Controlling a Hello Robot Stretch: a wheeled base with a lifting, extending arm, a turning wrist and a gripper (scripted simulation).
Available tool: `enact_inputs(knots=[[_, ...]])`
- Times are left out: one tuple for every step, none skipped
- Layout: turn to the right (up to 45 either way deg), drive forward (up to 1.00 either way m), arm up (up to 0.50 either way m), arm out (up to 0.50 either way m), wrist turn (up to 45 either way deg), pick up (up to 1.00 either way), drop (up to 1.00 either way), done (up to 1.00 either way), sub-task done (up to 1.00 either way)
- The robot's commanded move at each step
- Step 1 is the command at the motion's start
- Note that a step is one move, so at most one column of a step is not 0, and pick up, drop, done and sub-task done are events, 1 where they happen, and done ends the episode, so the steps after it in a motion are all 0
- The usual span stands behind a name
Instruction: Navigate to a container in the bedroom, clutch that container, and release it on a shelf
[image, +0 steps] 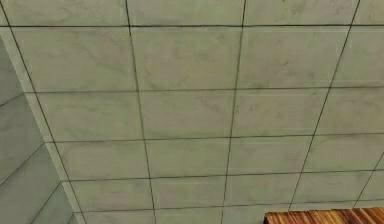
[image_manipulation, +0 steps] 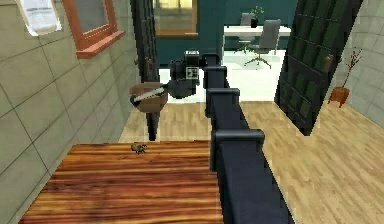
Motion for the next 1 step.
enact_inputs(knots=[[0.0,0.00,0.00,0.00,36.0,0.00,0.00,0.00,0.00]])
